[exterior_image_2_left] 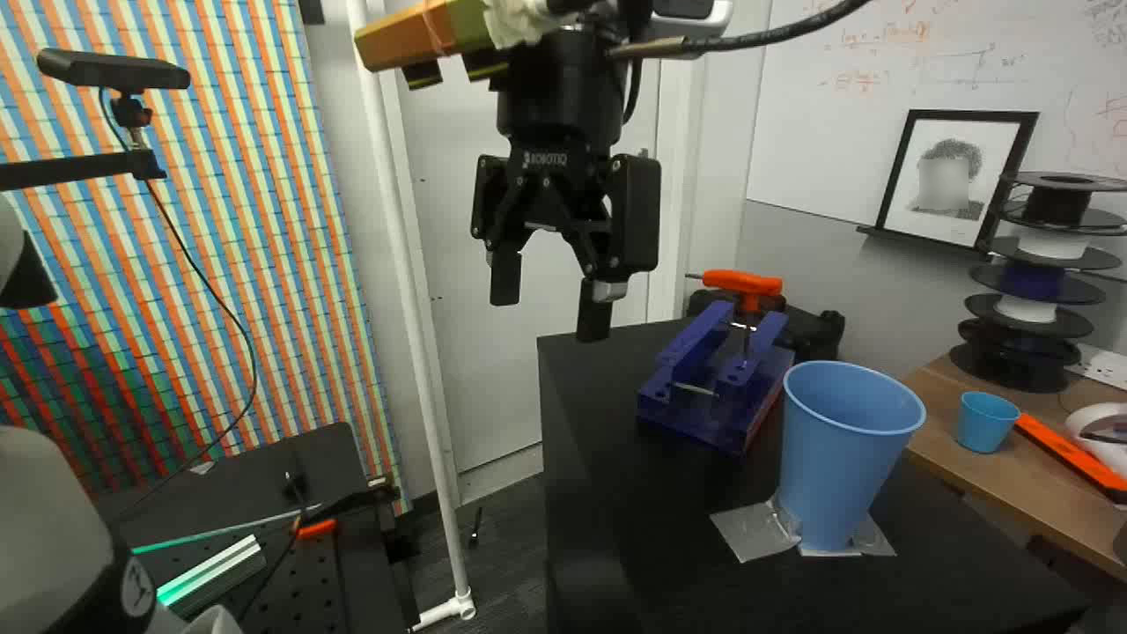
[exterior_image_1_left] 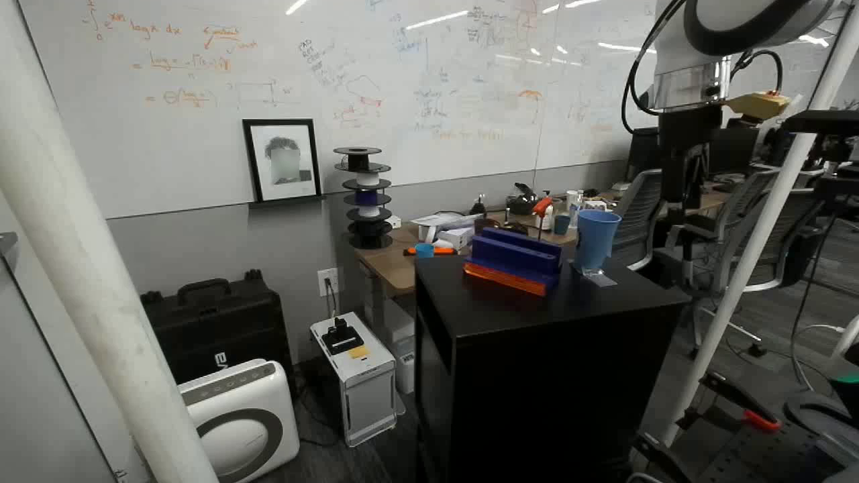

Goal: Pick up the orange object tool and put it in the cup

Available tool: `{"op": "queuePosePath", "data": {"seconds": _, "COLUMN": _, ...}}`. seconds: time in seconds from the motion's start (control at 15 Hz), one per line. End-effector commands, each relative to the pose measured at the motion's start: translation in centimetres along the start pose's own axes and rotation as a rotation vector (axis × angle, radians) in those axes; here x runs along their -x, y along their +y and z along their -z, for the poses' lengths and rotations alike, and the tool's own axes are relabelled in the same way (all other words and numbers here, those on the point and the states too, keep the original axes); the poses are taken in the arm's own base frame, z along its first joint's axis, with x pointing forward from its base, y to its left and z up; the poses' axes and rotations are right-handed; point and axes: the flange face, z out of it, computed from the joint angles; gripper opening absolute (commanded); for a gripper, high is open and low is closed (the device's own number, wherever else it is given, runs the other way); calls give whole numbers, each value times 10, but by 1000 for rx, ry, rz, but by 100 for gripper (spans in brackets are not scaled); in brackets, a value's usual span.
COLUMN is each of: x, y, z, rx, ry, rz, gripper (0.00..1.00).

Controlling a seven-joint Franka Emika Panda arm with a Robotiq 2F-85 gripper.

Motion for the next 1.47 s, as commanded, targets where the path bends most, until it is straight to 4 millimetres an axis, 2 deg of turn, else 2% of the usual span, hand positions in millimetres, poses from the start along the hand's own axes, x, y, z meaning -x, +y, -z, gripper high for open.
{"op": "queuePosePath", "data": {"seconds": 0.0, "x": 0, "y": 0, "z": 2, "rx": 0, "ry": 2, "rz": -1, "gripper": 100}}
{"op": "queuePosePath", "data": {"seconds": 0.6, "x": 0, "y": 1, "z": 4, "rx": 2, "ry": 7, "rz": -1, "gripper": 100}}
{"op": "queuePosePath", "data": {"seconds": 0.67, "x": -5, "y": 1, "z": 4, "rx": 9, "ry": 12, "rz": -15, "gripper": 100}}
{"op": "queuePosePath", "data": {"seconds": 0.93, "x": -38, "y": 0, "z": 25, "rx": 43, "ry": 180, "rz": -146, "gripper": 100}}
{"op": "queuePosePath", "data": {"seconds": 1.4, "x": -114, "y": 11, "z": 62, "rx": -10, "ry": 459, "rz": -419, "gripper": 100}}
